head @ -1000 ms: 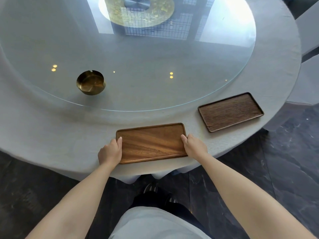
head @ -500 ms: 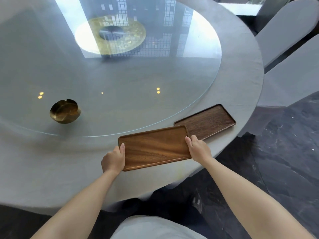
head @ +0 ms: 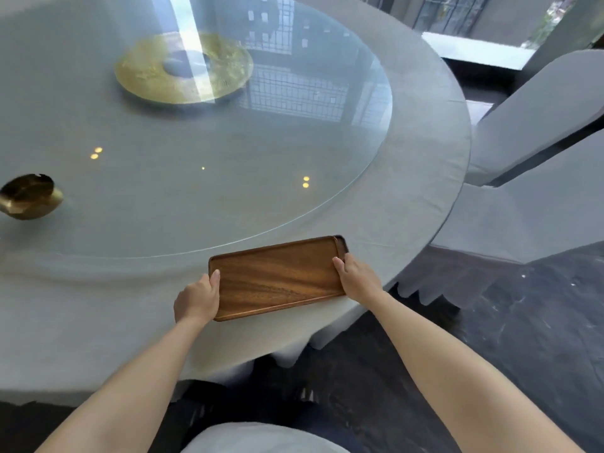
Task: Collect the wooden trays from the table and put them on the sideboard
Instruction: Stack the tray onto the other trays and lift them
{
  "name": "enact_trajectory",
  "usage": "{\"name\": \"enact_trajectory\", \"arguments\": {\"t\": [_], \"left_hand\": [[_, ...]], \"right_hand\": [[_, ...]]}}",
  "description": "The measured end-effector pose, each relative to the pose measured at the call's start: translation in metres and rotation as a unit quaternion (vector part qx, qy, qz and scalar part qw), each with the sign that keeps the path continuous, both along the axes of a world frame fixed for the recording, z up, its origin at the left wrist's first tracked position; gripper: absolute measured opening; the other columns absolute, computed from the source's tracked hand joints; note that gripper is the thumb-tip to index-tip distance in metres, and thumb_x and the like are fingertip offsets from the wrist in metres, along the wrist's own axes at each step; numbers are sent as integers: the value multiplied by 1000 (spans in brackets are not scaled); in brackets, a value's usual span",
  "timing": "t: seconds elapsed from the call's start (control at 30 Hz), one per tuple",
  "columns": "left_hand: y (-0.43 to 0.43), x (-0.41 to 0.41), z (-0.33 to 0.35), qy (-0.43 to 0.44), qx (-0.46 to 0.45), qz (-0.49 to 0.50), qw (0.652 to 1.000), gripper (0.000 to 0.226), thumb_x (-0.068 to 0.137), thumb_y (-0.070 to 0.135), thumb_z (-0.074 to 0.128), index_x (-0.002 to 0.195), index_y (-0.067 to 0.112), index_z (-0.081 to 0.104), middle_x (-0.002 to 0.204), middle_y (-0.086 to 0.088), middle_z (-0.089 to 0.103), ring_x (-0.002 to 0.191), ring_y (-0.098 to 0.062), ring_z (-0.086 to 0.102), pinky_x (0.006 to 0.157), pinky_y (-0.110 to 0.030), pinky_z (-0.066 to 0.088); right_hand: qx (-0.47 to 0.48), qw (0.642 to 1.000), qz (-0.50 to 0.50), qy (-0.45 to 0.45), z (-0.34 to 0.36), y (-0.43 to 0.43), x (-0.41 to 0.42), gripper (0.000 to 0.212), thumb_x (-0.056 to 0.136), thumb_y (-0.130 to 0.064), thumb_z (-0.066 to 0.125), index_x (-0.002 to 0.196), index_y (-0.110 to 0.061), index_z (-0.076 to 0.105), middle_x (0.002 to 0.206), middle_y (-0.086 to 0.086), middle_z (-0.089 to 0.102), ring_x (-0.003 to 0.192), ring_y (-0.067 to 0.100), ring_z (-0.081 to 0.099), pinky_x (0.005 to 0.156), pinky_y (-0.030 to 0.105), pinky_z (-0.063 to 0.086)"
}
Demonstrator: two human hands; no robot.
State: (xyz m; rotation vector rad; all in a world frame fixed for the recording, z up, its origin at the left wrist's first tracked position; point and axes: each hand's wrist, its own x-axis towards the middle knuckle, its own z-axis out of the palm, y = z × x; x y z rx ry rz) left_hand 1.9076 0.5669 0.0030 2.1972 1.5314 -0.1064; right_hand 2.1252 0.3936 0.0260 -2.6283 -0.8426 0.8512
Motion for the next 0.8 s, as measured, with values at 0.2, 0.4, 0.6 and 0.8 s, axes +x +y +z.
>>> {"name": "enact_trajectory", "arguments": {"t": [0.2,0.4,0.6,0.8], "left_hand": [[-7,26,3,21,-7,20,1000,56,100,38,20,100,-4,58,109,-29,65,102,-43,59,85,-41,46],[-14,34,-5,47,-19,15,999,55,100,37,20,103,-3,57,112,-29,64,105,-43,58,88,-42,46],[-14,36,-8,47,-19,14,999,53,100,36,20,103,-3,55,111,-29,64,104,-44,58,87,-42,46],[-12,35,-7,47,-26,18,998,52,100,36,20,104,-3,54,112,-29,63,105,-44,58,87,-42,46]], "right_hand": [[-15,999,18,45,-3,-1,35,38,101,-37,21,97,-8,44,119,18,58,111,34,54,90,39,40],[-16,999,20,42,-19,-1,46,34,101,-36,22,89,-10,38,112,22,60,104,35,56,77,35,35],[-24,998,47,18,-24,-1,48,39,101,-37,20,102,-6,44,108,22,62,99,38,59,78,39,42],[-18,998,50,-15,-23,2,42,43,101,-36,19,114,-5,45,107,20,63,97,37,60,74,38,41]]}}
